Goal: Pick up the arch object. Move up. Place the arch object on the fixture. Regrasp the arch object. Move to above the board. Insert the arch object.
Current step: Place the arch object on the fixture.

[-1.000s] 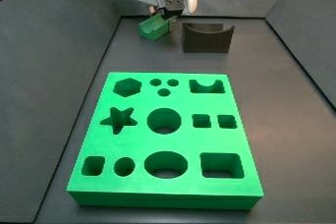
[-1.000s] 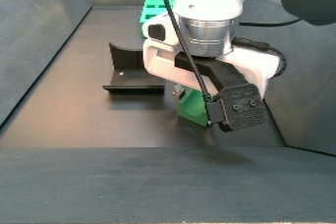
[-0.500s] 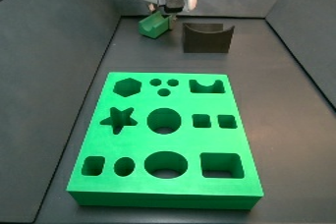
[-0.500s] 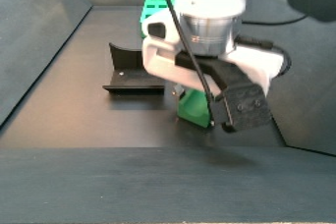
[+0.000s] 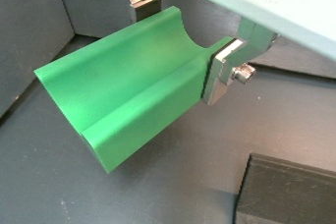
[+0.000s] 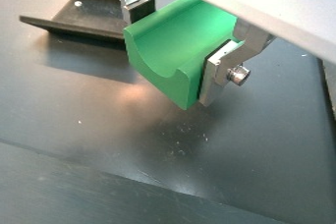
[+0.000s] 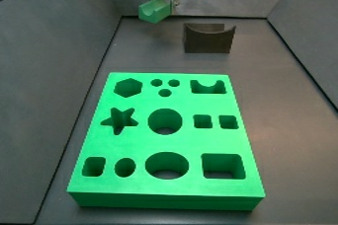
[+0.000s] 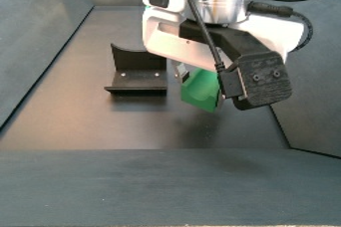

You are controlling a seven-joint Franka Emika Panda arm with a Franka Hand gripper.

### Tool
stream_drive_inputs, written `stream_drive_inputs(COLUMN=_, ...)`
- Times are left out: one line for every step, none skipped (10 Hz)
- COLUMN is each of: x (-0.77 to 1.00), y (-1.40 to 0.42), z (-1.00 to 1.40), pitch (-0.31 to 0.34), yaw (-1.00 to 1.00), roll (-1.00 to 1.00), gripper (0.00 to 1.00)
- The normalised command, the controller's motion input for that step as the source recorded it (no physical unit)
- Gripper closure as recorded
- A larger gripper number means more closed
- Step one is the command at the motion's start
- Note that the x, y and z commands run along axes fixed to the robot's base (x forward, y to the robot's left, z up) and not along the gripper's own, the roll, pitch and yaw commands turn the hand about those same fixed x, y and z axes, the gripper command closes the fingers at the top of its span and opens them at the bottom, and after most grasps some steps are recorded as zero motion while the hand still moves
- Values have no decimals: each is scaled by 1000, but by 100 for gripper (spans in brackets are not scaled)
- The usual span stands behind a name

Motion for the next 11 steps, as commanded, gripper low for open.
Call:
stream_drive_inputs(x=2, y=-1, z=1000, pitch=1, yaw=2, roll=3, gripper=100)
stream_drive_inputs(x=-14, y=-1, z=1000, pitch=33, yaw=-6, roll=15, gripper=100)
stream_drive_inputs(x=-19, y=-1, z=1000, pitch=42, yaw=-12, roll=26, gripper=100)
stream_drive_inputs(x=-22, y=-1, z=1000, pitch=57, yaw=-18, roll=46, gripper=100)
stream_drive_inputs(x=-24, y=-3, z=1000, pitch=67, yaw=-13, roll=63, gripper=100)
stream_drive_inputs(x=-27, y=-6, z=1000, pitch=72, yaw=-7, roll=75, gripper=100)
stream_drive_inputs(x=-26, y=-9, z=1000, pitch=74, yaw=-1, roll=82, gripper=100)
stream_drive_inputs(x=-24, y=-12, z=912, pitch=82, yaw=10, roll=96, gripper=100)
stream_drive_inputs(x=-16, y=-11, z=717, pitch=86, yaw=18, roll=97, gripper=100)
stream_drive_inputs(x=-10, y=-7, z=568, pitch=87, yaw=20, roll=87, gripper=100)
stream_drive_inputs(x=-2, y=-2, z=368, pitch=96, yaw=22, roll=81, gripper=100)
